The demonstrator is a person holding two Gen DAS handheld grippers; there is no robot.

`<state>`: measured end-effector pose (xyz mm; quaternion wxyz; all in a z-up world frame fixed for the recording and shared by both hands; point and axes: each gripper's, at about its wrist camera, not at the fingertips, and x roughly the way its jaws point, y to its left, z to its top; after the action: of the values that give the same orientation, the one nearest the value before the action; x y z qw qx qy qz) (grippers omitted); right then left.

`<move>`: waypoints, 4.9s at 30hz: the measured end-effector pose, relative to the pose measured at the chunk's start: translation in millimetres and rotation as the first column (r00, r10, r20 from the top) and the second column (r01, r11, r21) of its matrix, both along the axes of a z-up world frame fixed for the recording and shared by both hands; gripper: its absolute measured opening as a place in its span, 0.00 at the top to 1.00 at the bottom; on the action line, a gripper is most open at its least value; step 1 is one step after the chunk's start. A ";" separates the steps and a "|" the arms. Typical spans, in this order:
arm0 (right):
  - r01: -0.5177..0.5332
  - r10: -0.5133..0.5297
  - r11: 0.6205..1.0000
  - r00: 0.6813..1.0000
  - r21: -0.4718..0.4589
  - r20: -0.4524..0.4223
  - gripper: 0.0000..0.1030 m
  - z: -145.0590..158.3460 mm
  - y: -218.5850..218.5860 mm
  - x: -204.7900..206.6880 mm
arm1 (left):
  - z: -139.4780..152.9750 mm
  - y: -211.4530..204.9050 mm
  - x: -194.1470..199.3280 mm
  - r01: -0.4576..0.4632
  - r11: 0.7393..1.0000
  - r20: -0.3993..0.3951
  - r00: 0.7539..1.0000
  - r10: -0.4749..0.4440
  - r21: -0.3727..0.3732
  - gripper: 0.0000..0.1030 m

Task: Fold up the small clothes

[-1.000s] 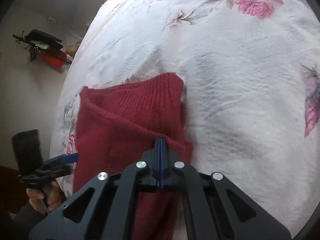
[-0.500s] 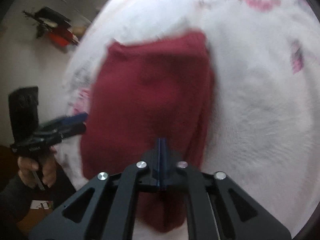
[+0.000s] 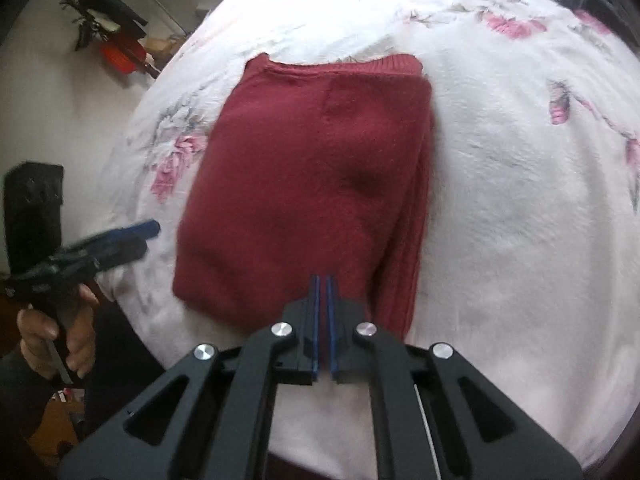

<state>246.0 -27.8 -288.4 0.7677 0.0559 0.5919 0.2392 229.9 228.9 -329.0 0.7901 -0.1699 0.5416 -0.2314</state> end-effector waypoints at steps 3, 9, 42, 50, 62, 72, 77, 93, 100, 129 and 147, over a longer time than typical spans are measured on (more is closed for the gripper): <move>0.023 -0.029 0.995 0.997 -0.097 -0.064 0.96 -37.1 5.4 1.6 | -39.4 -4.9 0.3 0.015 0.997 -0.108 0.994 -0.006 0.081 0.26; 0.110 -0.111 0.992 0.994 -0.054 -0.014 0.91 -4.7 -8.7 -13.8 | -12.2 6.8 -18.1 -0.047 0.994 -0.100 0.993 0.057 0.099 0.26; 0.302 -0.111 0.898 0.860 -0.321 0.498 0.03 323.3 58.7 -277.3 | 326.0 11.1 -256.2 -0.253 0.892 0.350 0.929 0.117 0.375 0.12; 0.288 -0.121 0.904 0.882 -0.316 0.456 0.03 296.0 60.4 -269.5 | 287.3 -5.0 -243.9 -0.247 0.896 0.274 0.950 0.149 0.369 0.12; 0.291 -0.149 0.912 0.891 -0.288 0.428 0.03 284.3 53.8 -248.0 | 281.6 -13.0 -227.5 -0.229 0.900 0.246 0.959 0.143 0.370 0.12; 0.293 -0.151 0.909 0.894 -0.296 0.422 0.03 279.5 55.8 -244.4 | 280.4 -9.1 -223.6 -0.231 0.902 0.245 0.958 0.146 0.365 0.12; 0.293 -0.150 0.908 0.894 -0.299 0.421 0.03 277.9 55.8 -244.3 | 277.7 -12.0 -223.6 -0.226 0.905 0.242 0.960 0.143 0.361 0.12; 0.298 -0.165 0.914 0.893 -0.276 0.419 0.03 271.2 52.3 -244.1 | 274.7 -17.9 -226.4 -0.224 0.906 0.237 0.961 0.143 0.359 0.12; 0.299 -0.174 0.916 0.896 -0.266 0.408 0.03 267.9 51.9 -241.4 | 275.8 -23.1 -228.7 -0.218 0.903 0.236 0.962 0.135 0.371 0.12; 0.299 -0.175 0.917 0.897 -0.266 0.406 0.03 265.9 50.5 -240.6 | 275.7 -24.9 -226.5 -0.225 0.904 0.235 0.961 0.145 0.364 0.12; 0.299 -0.175 0.916 0.897 -0.266 0.405 0.03 264.7 50.3 -239.9 | 273.1 -28.4 -229.2 -0.224 0.903 0.231 0.962 0.145 0.366 0.12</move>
<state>6.2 22.5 -23.7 0.8882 -0.0436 0.4548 0.0491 0.7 200.5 -55.9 0.8763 -0.0369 0.4768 -0.0590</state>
